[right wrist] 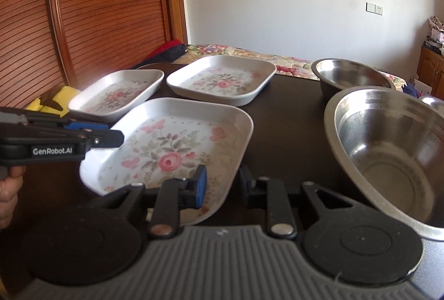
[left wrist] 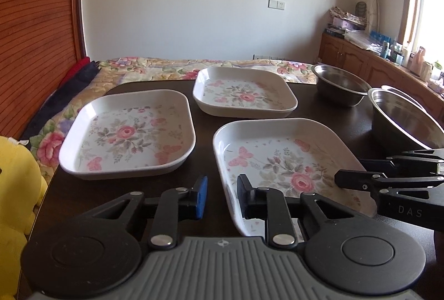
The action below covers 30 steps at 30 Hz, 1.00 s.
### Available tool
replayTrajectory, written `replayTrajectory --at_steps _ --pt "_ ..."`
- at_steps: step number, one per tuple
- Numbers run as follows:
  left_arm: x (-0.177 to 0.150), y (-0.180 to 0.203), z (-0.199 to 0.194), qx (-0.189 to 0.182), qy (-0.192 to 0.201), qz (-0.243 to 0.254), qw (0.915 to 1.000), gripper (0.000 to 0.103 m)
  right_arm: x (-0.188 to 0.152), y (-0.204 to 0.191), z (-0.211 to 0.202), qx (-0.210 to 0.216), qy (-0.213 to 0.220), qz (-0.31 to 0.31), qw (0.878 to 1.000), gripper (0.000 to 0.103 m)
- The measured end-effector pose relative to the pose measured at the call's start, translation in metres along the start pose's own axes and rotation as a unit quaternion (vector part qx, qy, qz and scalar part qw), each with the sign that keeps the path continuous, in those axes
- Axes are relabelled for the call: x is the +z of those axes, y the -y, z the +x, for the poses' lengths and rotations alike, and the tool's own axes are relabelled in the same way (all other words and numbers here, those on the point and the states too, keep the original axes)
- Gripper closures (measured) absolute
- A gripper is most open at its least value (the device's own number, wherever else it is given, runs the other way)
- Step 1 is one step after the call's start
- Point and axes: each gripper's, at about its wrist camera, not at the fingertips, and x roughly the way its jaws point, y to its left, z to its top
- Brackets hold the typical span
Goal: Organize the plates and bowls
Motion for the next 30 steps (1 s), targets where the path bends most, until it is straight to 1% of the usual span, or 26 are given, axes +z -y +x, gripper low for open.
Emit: replayTrajectory --at_steps 1,3,4,6,10,12,18,30 --pt "0.000 0.000 0.001 -0.001 -0.003 -0.001 1.0000 0.079 0.000 0.000 0.000 0.001 0.000 0.000 1.000 0.078" --pt "-0.001 0.001 0.002 -0.003 -0.008 -0.001 1.0000 0.084 0.001 0.002 0.001 0.004 -0.001 0.001 1.000 0.079" --pt "-0.001 0.001 0.002 -0.005 -0.010 -0.001 0.9999 0.084 0.000 0.003 0.001 0.006 -0.001 0.003 1.000 0.079" --pt "-0.003 0.002 0.001 -0.013 -0.011 -0.004 0.9999 0.090 0.000 0.004 0.000 0.007 -0.001 0.008 1.000 0.082" --pt "-0.007 0.006 -0.004 -0.007 -0.010 -0.005 0.9999 0.091 -0.001 0.008 -0.002 0.012 -0.001 0.028 1.000 0.086" --pt "-0.009 0.006 -0.009 -0.010 -0.008 -0.012 0.9998 0.091 -0.003 0.009 -0.005 0.014 0.001 0.034 0.999 0.086" --pt "-0.015 0.012 -0.027 -0.006 0.000 -0.011 0.9999 0.091 -0.009 0.004 -0.023 0.016 0.012 0.028 0.999 0.086" --pt "-0.039 0.024 -0.073 0.001 0.018 -0.001 0.9998 0.090 -0.029 -0.013 -0.065 0.023 0.034 0.013 0.999 0.086"
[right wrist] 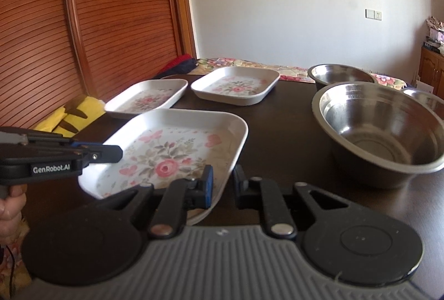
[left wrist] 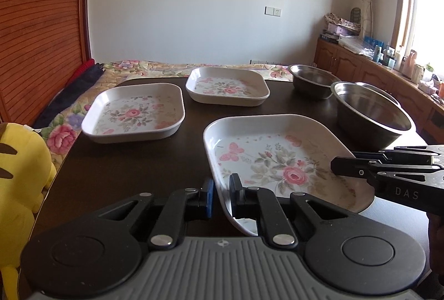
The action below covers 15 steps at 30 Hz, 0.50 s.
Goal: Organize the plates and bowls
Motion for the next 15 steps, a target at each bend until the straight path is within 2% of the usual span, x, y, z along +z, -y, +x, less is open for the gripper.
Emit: replayTrajectory --at_steps 15 --pt "-0.031 0.009 -0.026 0.004 -0.009 0.009 0.9999 0.090 -0.026 -0.014 -0.023 0.002 -0.004 -0.008 1.000 0.086"
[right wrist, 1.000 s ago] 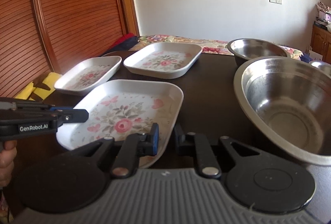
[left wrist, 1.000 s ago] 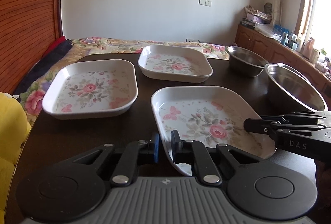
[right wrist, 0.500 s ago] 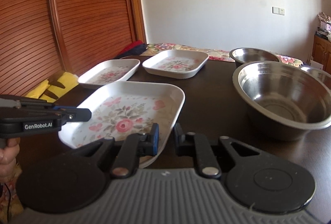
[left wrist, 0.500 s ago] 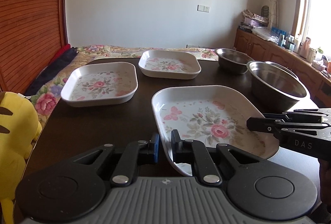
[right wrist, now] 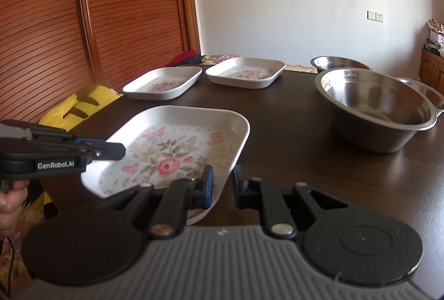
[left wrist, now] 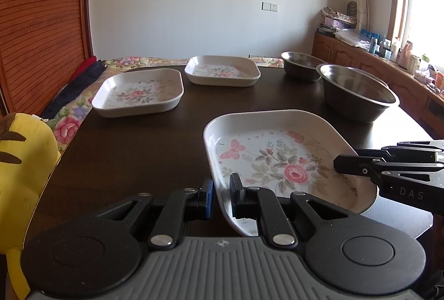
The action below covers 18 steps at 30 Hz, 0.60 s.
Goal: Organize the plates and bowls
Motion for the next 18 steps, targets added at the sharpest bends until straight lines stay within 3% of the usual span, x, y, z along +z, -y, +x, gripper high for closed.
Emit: replayTrajectory --at_steps 18 --pt "-0.0049 -0.0028 0.0083 0.005 -0.010 -0.002 0.9999 0.090 -0.0085 -0.0070 0.0026 0.002 -0.014 -0.001 1.000 0.085"
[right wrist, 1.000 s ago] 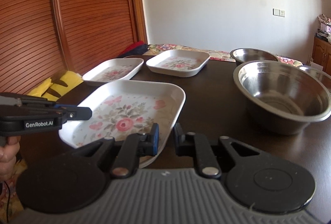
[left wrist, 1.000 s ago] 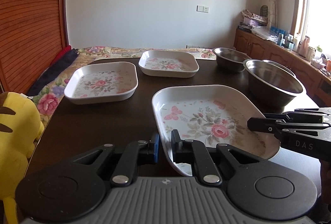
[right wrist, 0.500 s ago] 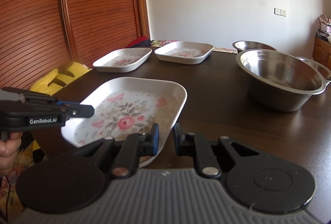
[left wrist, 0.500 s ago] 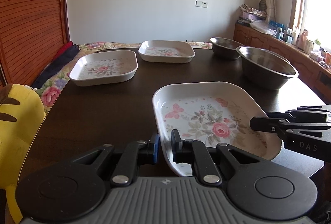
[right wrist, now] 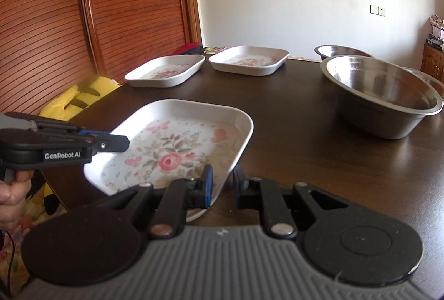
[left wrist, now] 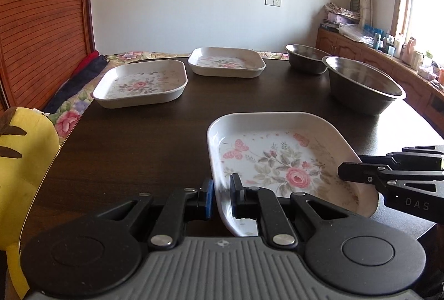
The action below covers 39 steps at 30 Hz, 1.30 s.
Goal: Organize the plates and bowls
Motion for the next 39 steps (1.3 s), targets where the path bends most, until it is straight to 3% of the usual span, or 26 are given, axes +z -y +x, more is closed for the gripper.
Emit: replayTrajectory --at_steps 6,11,19,25,28,33,39 --pt "0.001 -0.002 0.002 -0.003 0.003 -0.004 1.0000 0.089 0.001 0.000 0.000 0.005 0.000 0.001 1.000 0.080" --pt "0.002 -0.006 0.002 0.003 0.005 -0.007 1.0000 0.077 0.004 0.003 -0.005 -0.005 0.012 -0.005 1.000 0.071" --pt "0.020 -0.022 0.001 0.013 0.026 -0.011 0.9995 0.068 0.031 0.014 -0.009 -0.006 0.037 -0.018 0.999 0.071" --pt "0.042 -0.042 0.010 0.019 0.037 -0.014 0.9990 0.062 0.061 0.010 0.010 0.011 0.039 -0.036 0.999 0.071" --pt "0.052 -0.052 0.016 0.022 0.043 -0.011 0.9988 0.052 0.075 0.002 0.020 0.017 0.042 -0.055 0.997 0.071" --pt "0.061 -0.067 0.025 0.018 0.047 0.006 0.9987 0.043 0.091 -0.012 0.035 0.021 0.046 -0.079 0.996 0.054" --pt "0.071 -0.089 0.041 0.027 0.043 0.019 0.9986 0.036 0.106 -0.024 0.057 0.034 0.036 -0.089 0.995 0.053"
